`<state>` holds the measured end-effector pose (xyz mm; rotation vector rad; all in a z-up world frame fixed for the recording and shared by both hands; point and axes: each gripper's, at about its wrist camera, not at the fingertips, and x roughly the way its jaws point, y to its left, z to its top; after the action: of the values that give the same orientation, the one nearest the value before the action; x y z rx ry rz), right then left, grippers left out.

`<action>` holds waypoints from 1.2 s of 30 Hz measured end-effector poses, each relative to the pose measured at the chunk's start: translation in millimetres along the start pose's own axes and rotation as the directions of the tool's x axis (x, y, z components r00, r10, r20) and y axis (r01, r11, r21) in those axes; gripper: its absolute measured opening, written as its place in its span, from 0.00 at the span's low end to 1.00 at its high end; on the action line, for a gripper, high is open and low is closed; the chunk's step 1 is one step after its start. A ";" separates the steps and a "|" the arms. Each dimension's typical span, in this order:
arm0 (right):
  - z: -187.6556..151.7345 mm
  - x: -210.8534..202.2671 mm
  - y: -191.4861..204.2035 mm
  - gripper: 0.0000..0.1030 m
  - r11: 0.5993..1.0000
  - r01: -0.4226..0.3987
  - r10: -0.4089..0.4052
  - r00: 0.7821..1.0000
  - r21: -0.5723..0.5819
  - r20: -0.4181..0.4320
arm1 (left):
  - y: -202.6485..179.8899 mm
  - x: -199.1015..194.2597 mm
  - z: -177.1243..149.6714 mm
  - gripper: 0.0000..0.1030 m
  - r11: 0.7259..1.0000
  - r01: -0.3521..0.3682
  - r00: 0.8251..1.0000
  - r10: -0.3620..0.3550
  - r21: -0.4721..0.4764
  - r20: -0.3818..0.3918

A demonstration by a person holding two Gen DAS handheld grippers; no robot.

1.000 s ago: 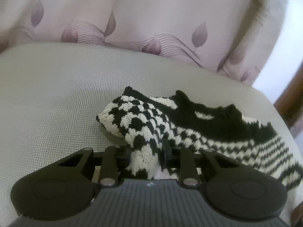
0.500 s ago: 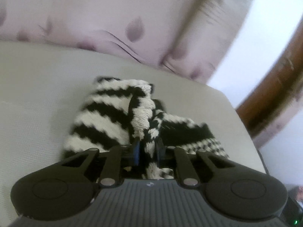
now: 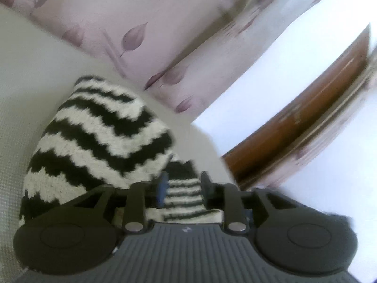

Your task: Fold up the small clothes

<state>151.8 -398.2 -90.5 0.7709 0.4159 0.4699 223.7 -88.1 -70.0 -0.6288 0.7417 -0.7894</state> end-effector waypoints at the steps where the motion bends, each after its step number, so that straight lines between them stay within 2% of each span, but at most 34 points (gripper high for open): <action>1: 0.0 13.7 -2.4 0.69 1.000 0.004 -0.004 1.000 0.014 -0.027 | -3.3 -7.9 1.8 0.49 1.000 0.013 0.999 -0.014 0.011 0.029; 3: -1.7 34.3 -7.6 0.69 0.999 0.028 -0.026 0.998 0.042 -0.058 | -8.7 -28.9 4.4 0.62 0.999 0.009 0.995 -0.015 0.051 0.102; 5: -4.4 52.7 -15.1 0.69 0.996 0.032 -0.024 0.996 0.087 -0.088 | -9.4 -46.6 7.3 0.69 0.996 -0.026 0.988 0.011 0.090 0.157; 7: -6.4 68.2 -21.3 0.69 0.990 0.036 -0.021 0.994 0.135 -0.111 | -3.6 -55.4 9.3 0.71 0.990 -0.075 0.983 0.052 0.123 0.178; 9: -9.8 77.8 -28.2 0.69 0.982 0.058 -0.034 0.990 0.178 -0.135 | 8.7 -51.2 4.3 0.70 0.989 -0.087 0.989 0.070 0.123 0.134; 12: -11.4 89.7 -32.3 0.68 0.974 0.025 0.007 0.990 0.224 -0.141 | 19.7 -45.9 -12.6 0.65 0.992 -0.063 0.997 0.057 0.113 0.055; 14: -10.5 98.0 -28.6 0.59 0.976 0.029 0.004 0.988 0.217 -0.151 | 22.0 -38.2 -27.1 0.65 0.992 -0.034 0.999 0.031 0.120 0.027; 15: -9.0 103.5 -25.8 0.49 0.978 0.038 -0.004 0.986 0.203 -0.165 | 22.6 -32.3 -32.2 0.65 0.992 -0.021 1.000 0.019 0.124 0.015; 18: -4.3 119.6 -15.0 0.48 0.985 0.097 -0.063 0.972 0.144 -0.227 | 23.6 -19.5 -38.8 0.65 0.988 -0.019 1.000 0.017 0.155 0.012; 22: -1.4 133.3 -3.3 0.48 0.986 0.138 -0.109 0.961 0.096 -0.253 | 26.2 -19.6 -42.2 0.65 0.987 -0.014 1.000 0.012 0.160 0.013; 23: -1.5 135.1 0.2 0.44 0.986 0.150 -0.128 0.961 0.076 -0.246 | 27.2 -19.9 -42.1 0.65 0.988 -0.016 1.000 0.014 0.156 0.014; 24: -2.6 136.7 7.3 0.18 0.986 0.167 -0.158 0.959 0.022 -0.237 | 28.5 -23.7 -40.7 0.65 0.988 -0.018 1.000 0.015 0.152 0.018; 25: -3.6 140.8 12.8 0.13 0.981 0.193 -0.195 0.951 -0.032 -0.241 | 27.9 -26.1 -39.8 0.65 0.989 -0.020 1.000 0.016 0.148 0.025; 26: -5.8 143.1 17.4 0.13 0.974 0.213 -0.224 0.946 -0.073 -0.236 | 26.9 -31.2 -40.0 0.65 0.989 -0.020 0.999 0.016 0.144 0.030; 28: -6.8 143.7 19.8 0.13 0.973 0.213 -0.227 0.949 -0.084 -0.219 | 22.8 -41.5 -39.5 0.65 0.990 -0.032 0.999 0.026 0.139 0.044; 30: -2.0 135.7 22.2 0.12 0.980 0.181 -0.194 0.966 -0.088 -0.173 | 19.0 -55.7 -35.1 0.65 0.990 -0.028 0.997 0.017 0.137 0.079; 31: 2.3 129.1 21.7 0.12 0.983 0.166 -0.177 0.972 -0.077 -0.155 | 16.8 -63.0 -32.0 0.68 0.989 -0.033 0.995 0.018 0.141 0.102; 33: 10.6 117.4 21.0 0.12 0.984 0.162 -0.170 0.976 -0.074 -0.132 | 12.0 -79.5 -25.6 0.81 0.988 -0.053 0.987 0.030 0.147 0.156; 36: 26.9 94.9 15.3 0.12 0.983 0.170 -0.178 0.978 -0.073 -0.108 | 7.8 -92.3 -18.2 0.93 0.984 -0.088 0.977 0.054 0.158 0.205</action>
<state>239.6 -352.1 -79.3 0.6416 0.5676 0.3619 167.7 -13.6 -54.5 -0.5189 0.5059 -0.7020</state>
